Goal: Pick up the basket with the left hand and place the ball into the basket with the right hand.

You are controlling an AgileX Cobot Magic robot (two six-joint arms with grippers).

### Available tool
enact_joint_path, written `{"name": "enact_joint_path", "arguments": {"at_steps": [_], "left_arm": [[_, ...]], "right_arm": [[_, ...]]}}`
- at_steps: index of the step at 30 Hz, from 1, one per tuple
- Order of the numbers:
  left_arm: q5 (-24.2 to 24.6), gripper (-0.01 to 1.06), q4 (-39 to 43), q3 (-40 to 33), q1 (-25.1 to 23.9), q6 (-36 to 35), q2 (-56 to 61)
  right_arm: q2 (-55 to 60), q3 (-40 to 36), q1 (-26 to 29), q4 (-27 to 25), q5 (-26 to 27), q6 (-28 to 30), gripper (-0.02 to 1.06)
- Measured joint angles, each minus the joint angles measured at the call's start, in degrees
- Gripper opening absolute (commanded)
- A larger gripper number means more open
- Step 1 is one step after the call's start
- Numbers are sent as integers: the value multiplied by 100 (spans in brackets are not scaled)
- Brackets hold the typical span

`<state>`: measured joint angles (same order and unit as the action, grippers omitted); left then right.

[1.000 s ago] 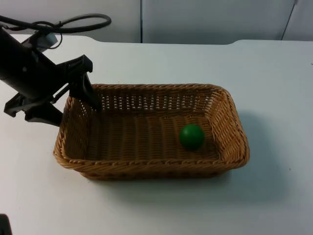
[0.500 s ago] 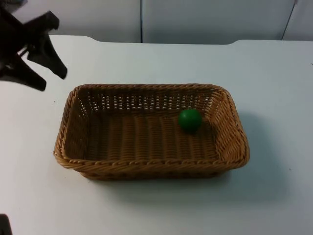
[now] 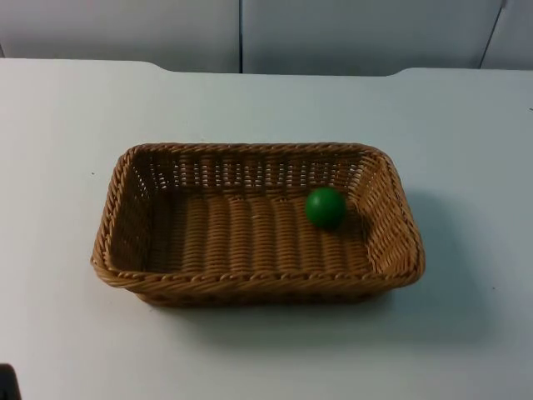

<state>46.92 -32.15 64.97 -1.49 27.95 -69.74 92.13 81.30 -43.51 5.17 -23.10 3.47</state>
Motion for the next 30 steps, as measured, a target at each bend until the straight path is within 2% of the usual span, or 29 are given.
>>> {"name": "enact_joint_path", "arguments": {"at_steps": [2, 3, 5, 10, 13, 15, 18, 19, 21, 23, 30], "left_arm": [[-314, 0, 190, -711, 0, -2, 1020], [-314, 0, 190, -711, 0, -2, 1020], [-476, 0, 343, -1543, 0, 12, 2193], [-427, 0, 428, -2781, 0, 231, 4008], [-98, 0, 522, -3328, 0, 271, 5303], [80, 0, 598, -3437, 0, 231, 5634], [366, 0, 1046, -3603, 0, -377, 6618], [366, 0, 1046, -3603, 0, -377, 6618], [445, 0, 1396, -3572, 0, -866, 6922], [818, 0, 1663, -3485, 0, -1179, 6941], [1300, 0, 2055, -3477, 0, -1497, 6941]], "right_arm": [[-68, 0, 0, 39, 0, 0, 0], [-68, 0, 0, 39, 0, 0, 0], [-119, 0, 0, 81, 0, 0, 0], [-144, 0, 0, 103, 0, 0, 0], [-148, 0, 0, 114, -137, 0, 0], [-148, 0, 0, 117, -215, 0, 0], [-148, 0, 0, 163, -386, 0, 0], [-148, 0, 0, 163, -386, 0, 0], [-148, 0, 0, 165, -457, 0, 0], [-148, 0, 0, 177, -516, 0, 0], [-148, 0, 0, 190, -537, 0, 0]]}}
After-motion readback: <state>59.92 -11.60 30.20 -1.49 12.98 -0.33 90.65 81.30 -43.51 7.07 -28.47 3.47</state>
